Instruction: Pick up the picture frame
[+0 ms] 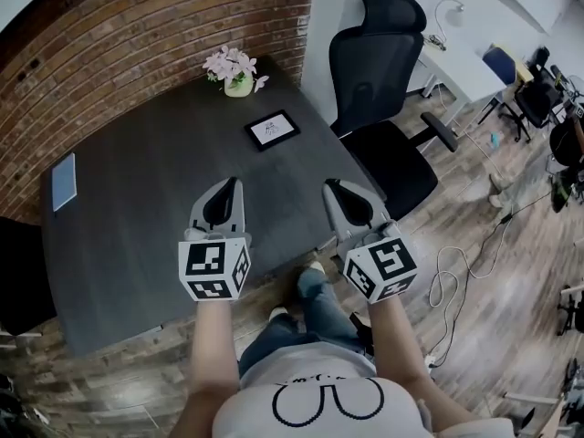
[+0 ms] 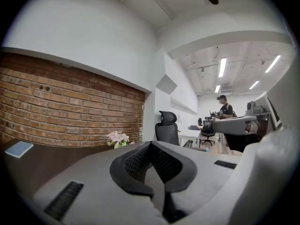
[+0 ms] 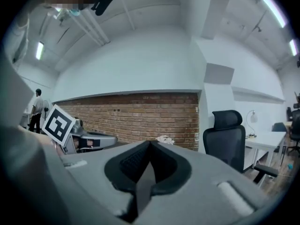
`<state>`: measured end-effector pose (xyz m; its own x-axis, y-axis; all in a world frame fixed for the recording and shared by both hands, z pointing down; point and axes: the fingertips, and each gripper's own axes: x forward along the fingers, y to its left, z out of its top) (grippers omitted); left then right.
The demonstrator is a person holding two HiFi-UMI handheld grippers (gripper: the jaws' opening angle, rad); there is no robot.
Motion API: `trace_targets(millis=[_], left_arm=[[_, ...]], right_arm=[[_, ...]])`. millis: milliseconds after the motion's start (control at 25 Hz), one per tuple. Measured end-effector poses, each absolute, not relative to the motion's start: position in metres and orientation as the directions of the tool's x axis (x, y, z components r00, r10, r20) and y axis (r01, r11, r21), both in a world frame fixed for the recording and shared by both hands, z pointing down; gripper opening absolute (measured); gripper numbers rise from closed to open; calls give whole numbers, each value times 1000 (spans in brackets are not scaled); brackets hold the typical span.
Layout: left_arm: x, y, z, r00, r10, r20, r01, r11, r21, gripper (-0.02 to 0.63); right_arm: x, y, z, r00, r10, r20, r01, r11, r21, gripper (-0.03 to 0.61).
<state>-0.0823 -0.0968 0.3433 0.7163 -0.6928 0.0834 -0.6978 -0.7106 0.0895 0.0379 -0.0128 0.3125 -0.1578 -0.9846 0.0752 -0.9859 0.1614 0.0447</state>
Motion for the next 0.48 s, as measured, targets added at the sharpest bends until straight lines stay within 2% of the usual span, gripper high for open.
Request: trace_targets(millis=[480], left_arm=[[-40,-185,367,630,-763,147,-777,-618,121,-2]], right_arm=[[100,-131,330,-266,-963,49,-964,267,2,0]])
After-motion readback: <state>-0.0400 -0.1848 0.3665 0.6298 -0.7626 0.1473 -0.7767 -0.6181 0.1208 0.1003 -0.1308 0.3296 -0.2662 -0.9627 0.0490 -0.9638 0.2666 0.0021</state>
